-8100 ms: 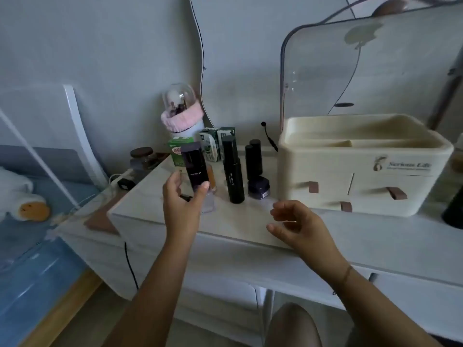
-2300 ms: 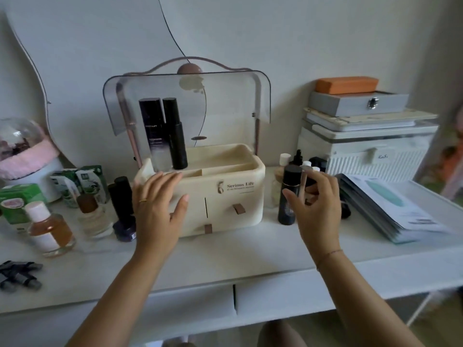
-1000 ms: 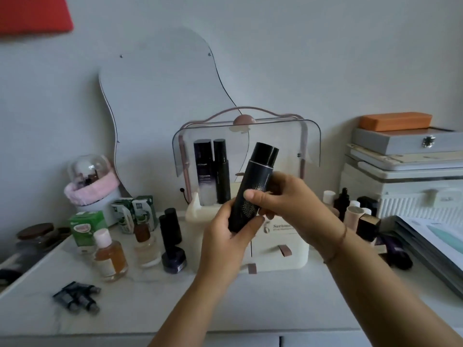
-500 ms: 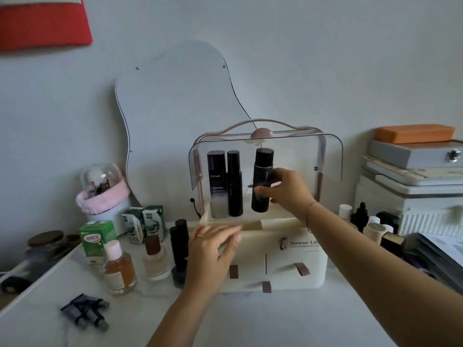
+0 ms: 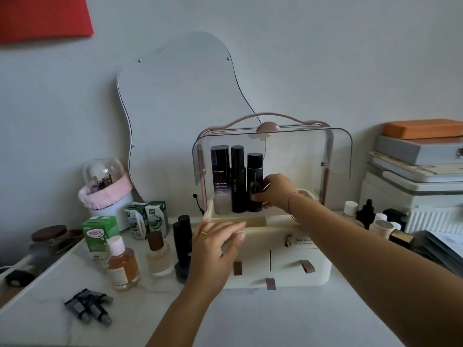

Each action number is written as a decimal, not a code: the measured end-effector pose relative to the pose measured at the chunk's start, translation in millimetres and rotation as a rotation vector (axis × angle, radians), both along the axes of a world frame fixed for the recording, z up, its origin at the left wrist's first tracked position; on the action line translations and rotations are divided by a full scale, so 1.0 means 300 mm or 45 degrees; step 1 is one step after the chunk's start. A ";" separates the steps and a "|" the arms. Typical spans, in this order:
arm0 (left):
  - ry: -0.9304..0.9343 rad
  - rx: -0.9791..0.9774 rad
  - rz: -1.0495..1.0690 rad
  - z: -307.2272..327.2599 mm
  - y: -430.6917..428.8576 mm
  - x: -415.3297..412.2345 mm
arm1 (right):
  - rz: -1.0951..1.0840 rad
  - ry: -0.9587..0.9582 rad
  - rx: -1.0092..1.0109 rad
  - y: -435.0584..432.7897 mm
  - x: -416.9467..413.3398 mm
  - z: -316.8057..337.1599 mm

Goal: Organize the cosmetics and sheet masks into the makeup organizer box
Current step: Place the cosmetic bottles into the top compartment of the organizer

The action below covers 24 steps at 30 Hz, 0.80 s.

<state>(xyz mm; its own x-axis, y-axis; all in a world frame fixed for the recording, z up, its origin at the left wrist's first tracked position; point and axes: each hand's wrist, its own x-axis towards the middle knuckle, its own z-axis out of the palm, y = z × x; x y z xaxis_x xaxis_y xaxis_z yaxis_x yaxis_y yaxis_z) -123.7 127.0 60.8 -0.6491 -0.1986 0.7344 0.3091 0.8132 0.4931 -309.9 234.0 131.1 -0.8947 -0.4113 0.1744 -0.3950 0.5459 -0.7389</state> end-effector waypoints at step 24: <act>-0.017 -0.410 0.182 -0.019 0.147 -0.044 | -0.881 0.514 -0.556 0.706 0.396 -0.433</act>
<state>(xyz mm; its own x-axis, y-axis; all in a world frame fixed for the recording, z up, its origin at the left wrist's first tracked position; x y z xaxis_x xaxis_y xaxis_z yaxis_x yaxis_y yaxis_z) -136.7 171.0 55.0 -0.6416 -0.0477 0.7656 0.1759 0.9623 0.2074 -191.1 445.8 1.2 -0.7541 0.3708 0.5421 -0.3570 0.4615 -0.8121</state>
